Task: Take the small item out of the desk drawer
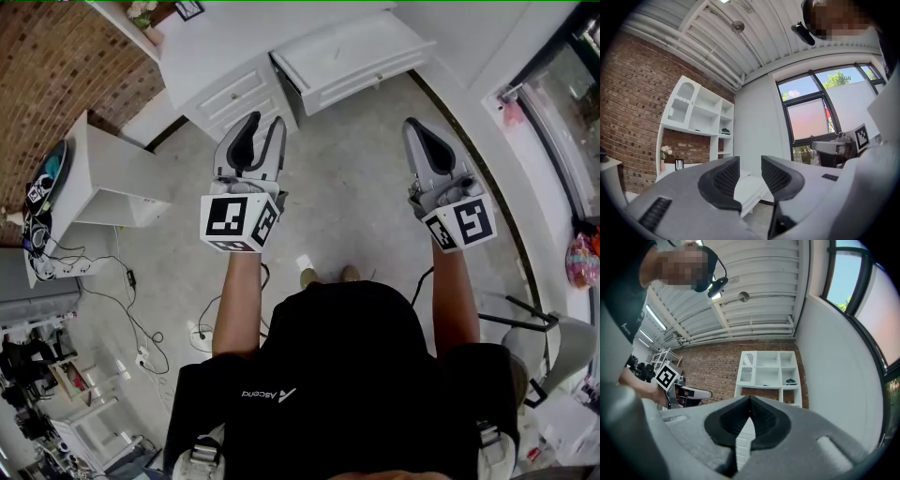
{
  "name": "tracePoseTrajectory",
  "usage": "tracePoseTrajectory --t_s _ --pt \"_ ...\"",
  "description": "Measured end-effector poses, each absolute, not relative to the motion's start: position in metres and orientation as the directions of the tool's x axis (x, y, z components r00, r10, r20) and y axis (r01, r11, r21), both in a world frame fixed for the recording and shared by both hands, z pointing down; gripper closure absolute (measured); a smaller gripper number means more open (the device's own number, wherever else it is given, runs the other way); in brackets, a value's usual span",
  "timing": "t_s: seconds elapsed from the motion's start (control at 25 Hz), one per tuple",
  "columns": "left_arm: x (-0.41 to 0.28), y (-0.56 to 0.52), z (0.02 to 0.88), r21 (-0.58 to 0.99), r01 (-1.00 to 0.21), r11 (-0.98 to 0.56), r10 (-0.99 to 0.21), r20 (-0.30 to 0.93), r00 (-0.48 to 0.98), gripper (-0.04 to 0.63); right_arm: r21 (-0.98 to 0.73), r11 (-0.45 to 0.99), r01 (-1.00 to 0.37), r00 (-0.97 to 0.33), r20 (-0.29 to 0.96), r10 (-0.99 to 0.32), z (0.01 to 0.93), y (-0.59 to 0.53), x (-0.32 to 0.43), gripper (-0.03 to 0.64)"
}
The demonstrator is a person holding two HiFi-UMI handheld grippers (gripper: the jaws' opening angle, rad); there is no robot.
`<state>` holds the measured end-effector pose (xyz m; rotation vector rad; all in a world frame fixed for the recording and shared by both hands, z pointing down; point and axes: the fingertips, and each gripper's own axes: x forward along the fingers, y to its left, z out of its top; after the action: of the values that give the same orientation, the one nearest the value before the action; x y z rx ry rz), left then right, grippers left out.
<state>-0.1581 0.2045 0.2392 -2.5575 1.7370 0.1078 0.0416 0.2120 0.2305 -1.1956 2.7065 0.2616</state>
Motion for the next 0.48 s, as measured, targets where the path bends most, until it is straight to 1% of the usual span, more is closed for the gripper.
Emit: tracePoseTrajectory --t_s 0.12,0.48 --pt "-0.146 0.190 0.243 -0.001 -0.932 -0.362 -0.930 -0.071 0.361 0.443 0.088 0.665 -0.741 -0.666 -0.224 -0.712 0.232 0.200 0.056 0.617" --pt "-0.112 0.138 0.262 0.006 -0.935 -0.354 -0.935 -0.013 0.354 0.443 0.086 0.662 -0.745 -0.663 -0.210 -0.719 0.242 0.159 0.097 0.617"
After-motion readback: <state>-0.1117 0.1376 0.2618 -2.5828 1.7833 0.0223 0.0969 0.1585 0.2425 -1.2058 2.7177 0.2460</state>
